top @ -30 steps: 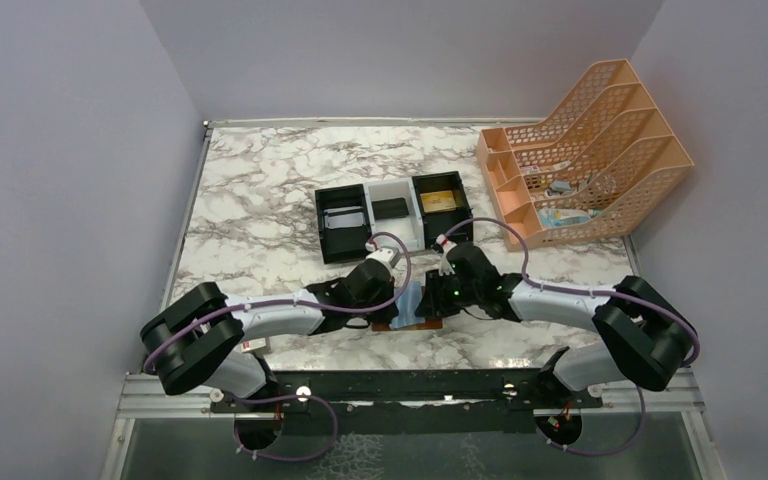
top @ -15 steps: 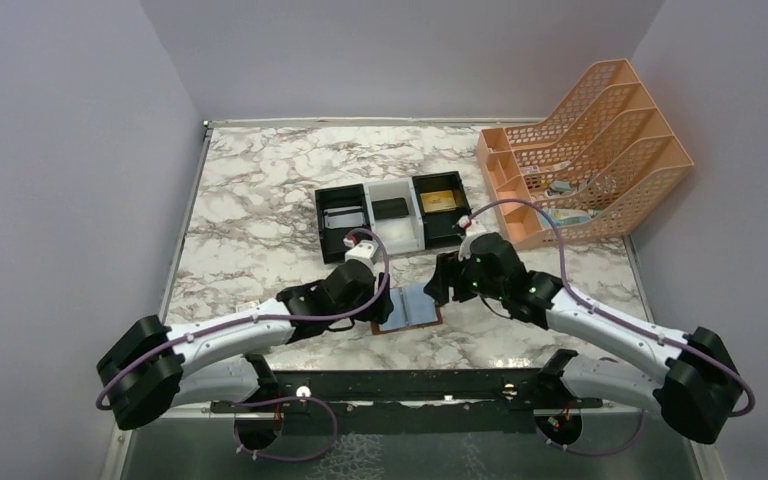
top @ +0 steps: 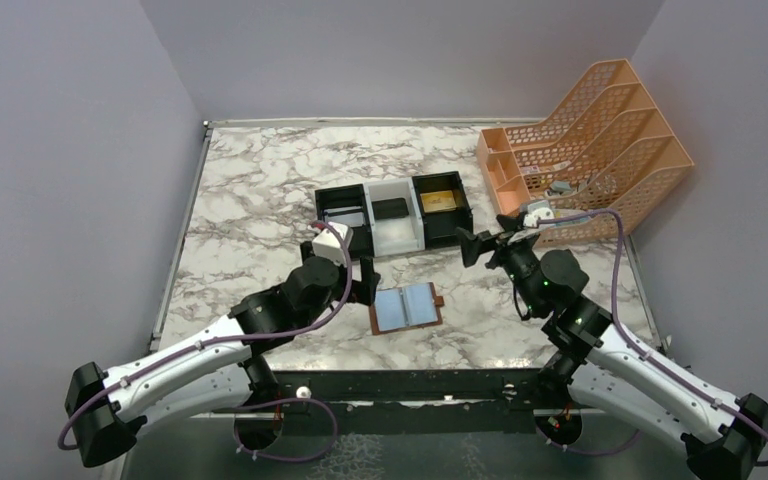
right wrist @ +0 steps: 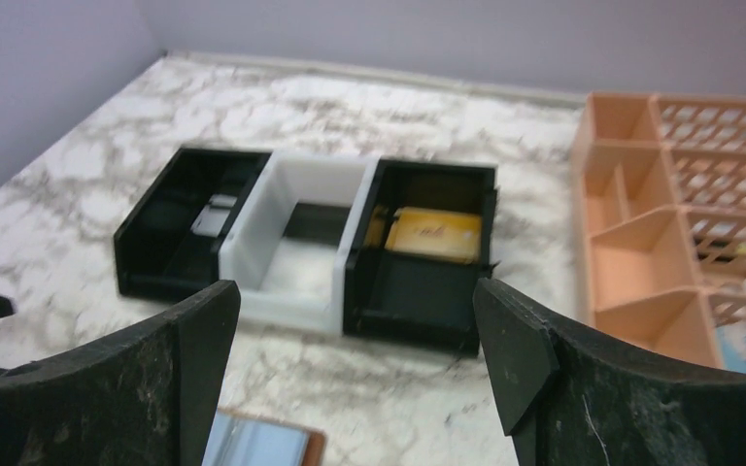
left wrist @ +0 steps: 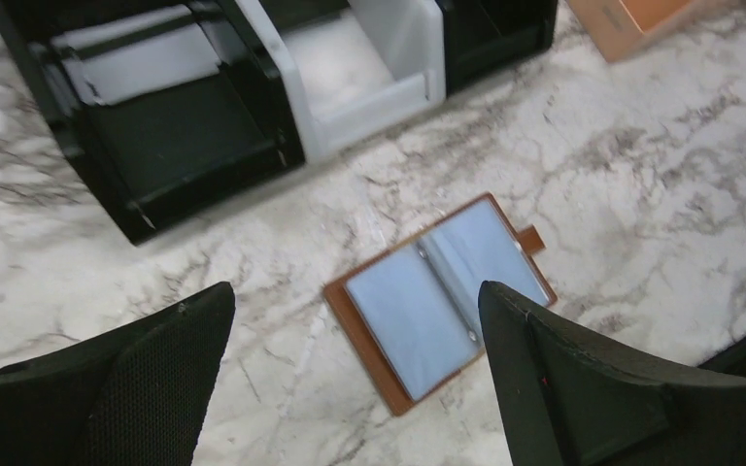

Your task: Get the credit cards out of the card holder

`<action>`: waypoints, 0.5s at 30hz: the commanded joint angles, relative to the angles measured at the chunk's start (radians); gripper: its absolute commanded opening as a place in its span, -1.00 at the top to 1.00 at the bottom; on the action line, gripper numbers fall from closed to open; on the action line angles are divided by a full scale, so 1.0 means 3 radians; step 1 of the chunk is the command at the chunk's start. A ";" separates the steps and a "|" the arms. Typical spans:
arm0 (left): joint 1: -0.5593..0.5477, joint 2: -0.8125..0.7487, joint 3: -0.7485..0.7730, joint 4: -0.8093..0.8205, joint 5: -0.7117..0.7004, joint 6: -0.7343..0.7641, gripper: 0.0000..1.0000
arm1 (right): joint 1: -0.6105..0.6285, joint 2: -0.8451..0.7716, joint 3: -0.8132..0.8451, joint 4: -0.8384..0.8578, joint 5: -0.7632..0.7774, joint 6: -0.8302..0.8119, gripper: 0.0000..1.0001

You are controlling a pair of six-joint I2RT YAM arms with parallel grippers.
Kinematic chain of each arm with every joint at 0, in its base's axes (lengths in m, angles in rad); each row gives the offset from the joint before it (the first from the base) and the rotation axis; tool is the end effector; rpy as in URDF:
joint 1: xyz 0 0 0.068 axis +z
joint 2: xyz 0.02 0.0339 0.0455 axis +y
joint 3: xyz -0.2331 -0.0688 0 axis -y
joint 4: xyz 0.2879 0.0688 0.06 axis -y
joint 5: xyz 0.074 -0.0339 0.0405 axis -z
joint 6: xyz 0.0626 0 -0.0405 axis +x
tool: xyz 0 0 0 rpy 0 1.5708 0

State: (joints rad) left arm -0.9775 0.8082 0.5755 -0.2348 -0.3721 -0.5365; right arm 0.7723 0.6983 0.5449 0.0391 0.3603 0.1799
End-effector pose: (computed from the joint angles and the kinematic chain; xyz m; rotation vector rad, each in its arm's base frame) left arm 0.1704 -0.2120 0.2144 0.2156 2.0419 -0.5829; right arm 0.2066 0.1704 0.2635 -0.2284 1.6791 0.4129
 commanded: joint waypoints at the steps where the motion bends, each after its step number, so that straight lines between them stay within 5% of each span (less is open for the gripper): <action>1: -0.0008 0.0012 0.0248 0.0011 -0.0801 0.0519 -0.99 | 0.0010 -0.0033 -0.0320 0.1288 0.0598 -0.0895 -0.85; 5: 0.0160 0.0215 0.0507 -0.0079 -0.1014 0.0670 -0.99 | -0.0003 0.0292 -0.0321 0.1904 0.0847 -0.1325 -0.88; 9: 0.0734 0.0222 0.0617 -0.0066 -0.0719 0.0676 -0.99 | -0.0258 0.0709 0.0010 0.1493 0.0736 -0.1074 -0.92; 15: 0.1261 0.0065 0.0916 -0.0470 -0.0668 0.0394 -0.99 | -0.1493 0.0816 0.0400 0.0609 -0.0865 -0.0014 -0.92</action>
State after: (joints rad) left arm -0.6590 0.8734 0.7605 -0.2928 -0.5762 -0.3798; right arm 0.5152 0.9436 0.5827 0.3599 0.3946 -0.0212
